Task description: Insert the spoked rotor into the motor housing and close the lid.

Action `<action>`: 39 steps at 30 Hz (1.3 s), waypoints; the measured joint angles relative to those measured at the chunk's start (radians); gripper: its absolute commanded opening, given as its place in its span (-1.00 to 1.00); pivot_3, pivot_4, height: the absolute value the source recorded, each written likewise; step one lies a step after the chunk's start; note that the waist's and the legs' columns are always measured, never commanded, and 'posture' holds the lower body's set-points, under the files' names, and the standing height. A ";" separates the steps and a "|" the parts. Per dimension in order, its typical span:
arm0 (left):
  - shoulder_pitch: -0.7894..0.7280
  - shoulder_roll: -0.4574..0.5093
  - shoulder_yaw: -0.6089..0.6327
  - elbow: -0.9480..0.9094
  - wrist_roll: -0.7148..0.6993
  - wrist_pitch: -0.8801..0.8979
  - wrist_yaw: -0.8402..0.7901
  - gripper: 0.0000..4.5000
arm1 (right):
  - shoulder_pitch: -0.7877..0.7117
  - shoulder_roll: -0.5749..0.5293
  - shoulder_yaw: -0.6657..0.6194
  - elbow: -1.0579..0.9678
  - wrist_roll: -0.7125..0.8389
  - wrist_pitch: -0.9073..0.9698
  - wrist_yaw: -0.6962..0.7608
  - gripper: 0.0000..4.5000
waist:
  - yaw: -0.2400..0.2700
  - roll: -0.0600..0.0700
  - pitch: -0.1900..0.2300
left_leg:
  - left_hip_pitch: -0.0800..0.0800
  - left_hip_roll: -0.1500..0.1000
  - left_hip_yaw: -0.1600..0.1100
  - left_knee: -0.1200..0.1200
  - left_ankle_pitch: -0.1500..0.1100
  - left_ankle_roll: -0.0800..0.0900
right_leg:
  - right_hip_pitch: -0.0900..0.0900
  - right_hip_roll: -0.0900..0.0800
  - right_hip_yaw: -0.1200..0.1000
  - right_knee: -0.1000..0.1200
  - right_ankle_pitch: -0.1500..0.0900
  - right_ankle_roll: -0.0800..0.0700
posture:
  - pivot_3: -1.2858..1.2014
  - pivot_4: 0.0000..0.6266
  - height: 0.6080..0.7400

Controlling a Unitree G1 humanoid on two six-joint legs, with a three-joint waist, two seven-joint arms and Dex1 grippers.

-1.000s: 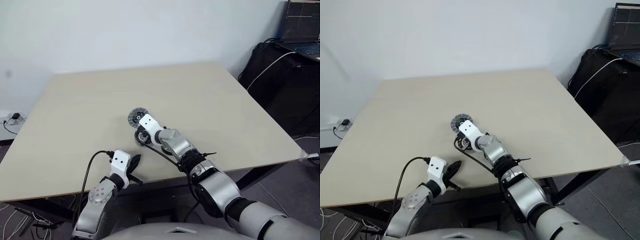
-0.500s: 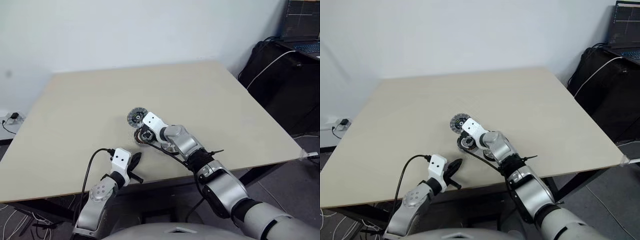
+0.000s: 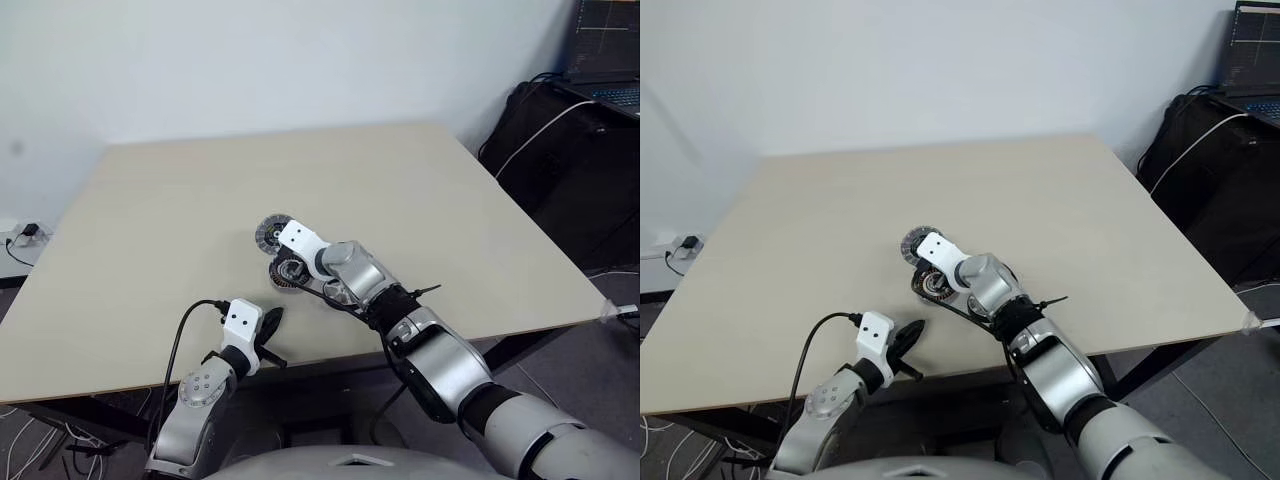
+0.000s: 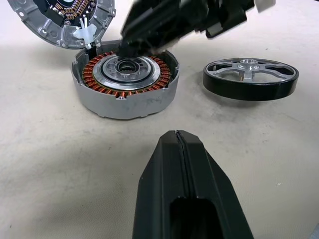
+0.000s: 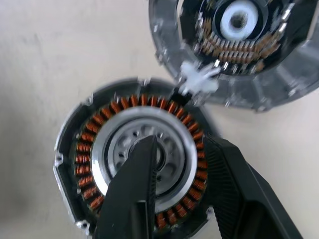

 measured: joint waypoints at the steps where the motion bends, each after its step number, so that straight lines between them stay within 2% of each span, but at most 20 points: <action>1: 0.002 0.000 0.000 0.000 0.000 -0.001 0.000 -1.00 | -0.001 0.000 0.004 0.004 -0.001 0.003 0.005 -0.31 | 0.000 0.000 0.000 | 0.000 0.000 0.000 0.000 0.000 0.000 | 0.000 0.000 0.000 0.000 0.000 0.000 | 0.03 -1.00 1.00; 10: 0.006 -0.010 0.002 0.006 0.000 -0.014 0.000 -1.00 | -0.019 0.004 0.022 0.031 -0.021 0.006 0.011 -0.31 | 0.000 0.000 0.000 | 0.000 0.000 0.000 0.000 0.000 0.000 | 0.000 0.000 -0.001 0.000 0.000 0.000 | 0.03 -1.00 1.00; 13: 0.002 -0.013 0.002 0.009 0.000 -0.014 0.000 -1.00 | -0.024 0.014 0.022 0.044 -0.022 0.006 0.005 -0.59 | 0.000 0.000 0.000 | 0.000 0.000 0.000 0.000 0.000 0.000 | 0.000 0.000 -0.001 0.000 0.000 0.000 | 0.03 -1.00 1.00; 16: -0.003 -0.014 0.004 0.013 0.000 -0.014 0.000 -1.00 | -0.026 0.024 0.022 0.057 -0.024 0.006 0.005 -0.98 | -0.001 0.000 0.000 | 0.001 0.000 0.000 0.000 0.000 -0.001 | 0.000 0.000 -0.001 0.000 0.000 0.000 | 0.03 -1.00 1.00; 28: -0.006 -0.015 0.007 0.022 0.000 -0.015 0.001 -1.00 | -0.031 0.024 0.010 0.058 -0.014 0.022 0.005 -0.98 | -0.001 0.000 0.000 | 0.002 0.000 -0.001 0.000 0.001 -0.001 | 0.000 0.000 -0.002 0.000 0.000 0.000 | 0.03 -1.00 1.00; 39: -0.006 -0.015 0.005 0.022 0.000 -0.015 -0.001 -1.00 | -0.031 -0.013 -0.014 -0.024 0.004 0.065 0.020 -0.98 | 0.000 0.000 0.000 | 0.000 0.000 -0.002 0.000 0.001 -0.002 | 0.000 0.000 -0.002 0.001 0.000 0.000 | 0.03 -1.00 1.00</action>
